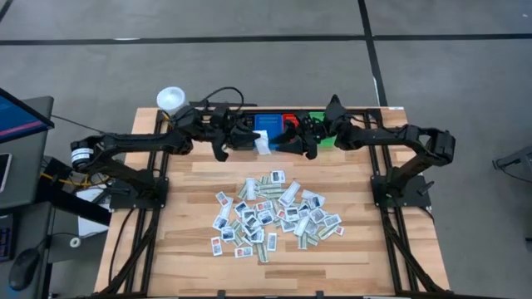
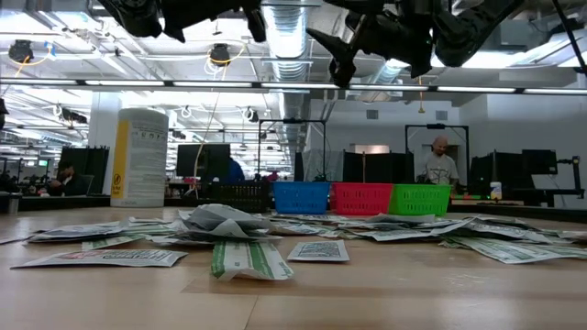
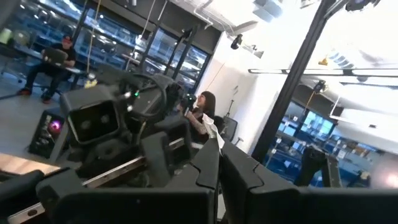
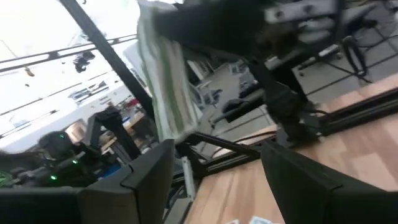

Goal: Pick & Place First Aid Supplies
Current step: Put the green bandage pack in the black bin

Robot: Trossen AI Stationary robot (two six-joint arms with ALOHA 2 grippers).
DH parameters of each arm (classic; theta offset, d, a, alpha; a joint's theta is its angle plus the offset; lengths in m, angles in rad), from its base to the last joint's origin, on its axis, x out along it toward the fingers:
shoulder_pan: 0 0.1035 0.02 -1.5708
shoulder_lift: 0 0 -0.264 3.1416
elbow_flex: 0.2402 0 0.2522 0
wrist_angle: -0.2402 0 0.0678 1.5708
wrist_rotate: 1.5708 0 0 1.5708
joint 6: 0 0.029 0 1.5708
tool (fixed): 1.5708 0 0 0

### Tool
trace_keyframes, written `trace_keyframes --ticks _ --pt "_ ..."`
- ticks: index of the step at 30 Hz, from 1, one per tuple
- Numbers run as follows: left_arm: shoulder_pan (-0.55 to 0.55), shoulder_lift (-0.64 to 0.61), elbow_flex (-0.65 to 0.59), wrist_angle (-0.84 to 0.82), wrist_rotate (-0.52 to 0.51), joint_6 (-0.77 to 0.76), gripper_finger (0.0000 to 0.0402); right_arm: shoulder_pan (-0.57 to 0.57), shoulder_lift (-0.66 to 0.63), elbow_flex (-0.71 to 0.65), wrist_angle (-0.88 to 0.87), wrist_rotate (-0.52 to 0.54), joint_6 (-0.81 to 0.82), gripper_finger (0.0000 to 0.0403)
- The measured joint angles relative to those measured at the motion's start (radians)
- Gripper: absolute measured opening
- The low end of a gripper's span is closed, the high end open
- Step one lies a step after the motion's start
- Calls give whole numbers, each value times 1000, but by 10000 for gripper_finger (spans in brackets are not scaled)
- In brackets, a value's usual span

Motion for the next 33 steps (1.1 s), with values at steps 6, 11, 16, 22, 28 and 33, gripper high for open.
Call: trace_keyframes --ticks 6,11,16,22,28,33 --pt "6 -133 0 -250 -42 144 5 -30 -17 0 -201 142 -103 234" --pt "7 -237 0 -460 -182 249 5 -32 -75 0 -520 408 -261 234" --pt "6 -304 0 -613 -384 339 6 -31 -153 0 -752 661 -375 234" --pt "7 -313 0 -723 -602 446 9 -31 -240 0 -1033 758 -550 234" --pt "21 -274 0 -747 -639 487 9 -32 -262 0 -1257 764 -598 234" --pt "52 -238 0 -746 -639 487 13 -23 -250 0 -1214 763 -499 234"
